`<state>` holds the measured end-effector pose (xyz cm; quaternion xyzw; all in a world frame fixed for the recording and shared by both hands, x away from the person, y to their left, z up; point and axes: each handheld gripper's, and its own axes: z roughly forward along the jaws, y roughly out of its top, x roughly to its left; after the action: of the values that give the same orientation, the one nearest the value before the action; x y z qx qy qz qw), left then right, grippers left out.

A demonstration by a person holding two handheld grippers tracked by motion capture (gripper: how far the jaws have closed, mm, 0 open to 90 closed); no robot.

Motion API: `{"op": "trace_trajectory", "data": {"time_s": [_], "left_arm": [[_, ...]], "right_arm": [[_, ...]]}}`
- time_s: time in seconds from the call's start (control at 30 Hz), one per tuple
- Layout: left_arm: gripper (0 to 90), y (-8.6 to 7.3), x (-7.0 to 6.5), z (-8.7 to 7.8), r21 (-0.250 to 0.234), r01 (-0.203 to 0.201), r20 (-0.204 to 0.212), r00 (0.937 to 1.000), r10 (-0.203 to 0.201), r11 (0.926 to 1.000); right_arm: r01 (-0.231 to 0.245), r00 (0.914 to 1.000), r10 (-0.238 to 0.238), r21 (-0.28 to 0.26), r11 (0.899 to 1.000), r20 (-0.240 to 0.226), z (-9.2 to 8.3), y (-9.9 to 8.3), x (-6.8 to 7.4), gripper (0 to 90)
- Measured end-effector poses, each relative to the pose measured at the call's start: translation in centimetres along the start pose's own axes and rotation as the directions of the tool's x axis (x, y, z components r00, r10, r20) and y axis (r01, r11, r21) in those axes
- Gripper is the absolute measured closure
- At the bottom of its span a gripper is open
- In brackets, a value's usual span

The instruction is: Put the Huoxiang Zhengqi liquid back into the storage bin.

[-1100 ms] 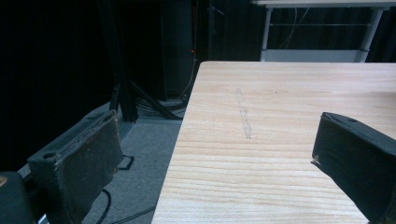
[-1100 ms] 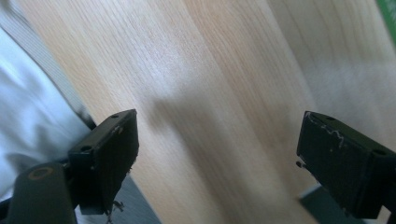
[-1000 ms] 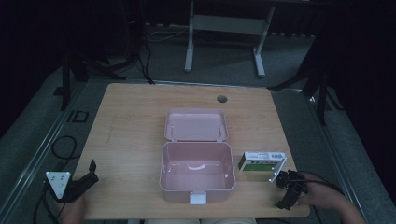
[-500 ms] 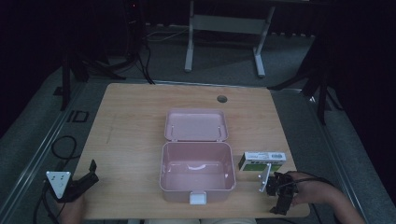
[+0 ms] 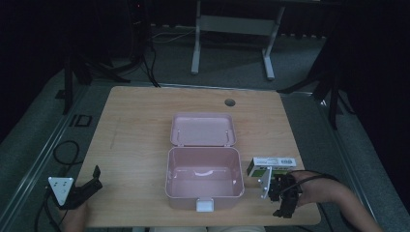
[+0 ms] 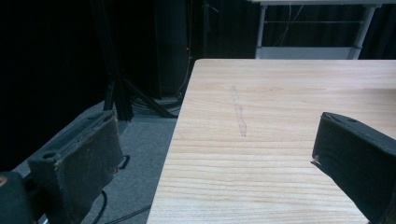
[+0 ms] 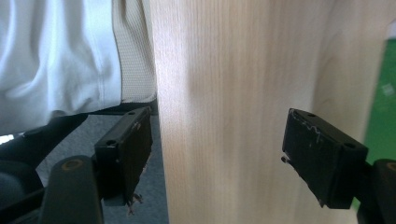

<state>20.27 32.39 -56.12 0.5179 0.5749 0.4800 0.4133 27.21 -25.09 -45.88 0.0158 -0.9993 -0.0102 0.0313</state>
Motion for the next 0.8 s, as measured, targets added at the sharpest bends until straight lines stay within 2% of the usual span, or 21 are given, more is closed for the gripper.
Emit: {"op": "trace_trajectory", "data": {"time_s": [0.17,0.2,0.3,0.4,0.43,0.53,0.57,0.8], "left_arm": [[1.6,0.0,0.0,0.0,0.000,0.000,0.000,1.0000,0.000,1.0000],[1.6,0.0,0.0,0.0,0.000,0.000,0.001,1.0000,0.000,1.0000],[1.6,0.0,0.0,0.0,0.001,0.000,0.002,1.0000,0.000,1.0000],[1.6,0.0,0.0,0.0,0.002,-0.001,0.004,1.0000,0.001,1.0000],[1.7,0.0,0.0,0.0,0.001,0.000,0.004,1.0000,0.000,1.0000],[1.6,0.0,0.0,0.0,0.001,-0.001,0.005,1.0000,0.001,1.0000],[1.6,0.0,0.0,0.0,0.002,-0.002,0.005,1.0000,0.002,1.0000],[1.6,0.0,0.0,0.1,0.004,-0.001,0.012,0.9999,0.001,1.0000]], "right_arm": [[0.023,0.9985,-0.022,-0.020,1.000,0.050,-2.5,0.4,-0.2,25.1],[0.023,0.9985,-0.022,-0.020,1.000,0.050,-2.5,0.4,-0.2,25.1],[0.023,0.9959,-0.022,-0.013,1.000,0.088,-4.1,0.2,-0.9,26.6],[0.017,0.9947,-0.016,-0.008,1.000,0.101,-4.7,0.1,-1.4,26.7],[0.010,0.9929,-0.009,-0.006,1.000,0.119,-5.4,-0.1,-1.9,29.1],[0.006,0.9928,-0.005,-0.007,1.000,0.120,-5.6,-0.1,-2.2,29.0],[-0.012,0.9904,0.013,-0.007,1.000,0.138,-6.2,-0.3,-3.1,30.6],[-0.043,0.9866,0.039,0.020,0.999,0.158,-6.5,-0.5,-5.9,31.5]]}}
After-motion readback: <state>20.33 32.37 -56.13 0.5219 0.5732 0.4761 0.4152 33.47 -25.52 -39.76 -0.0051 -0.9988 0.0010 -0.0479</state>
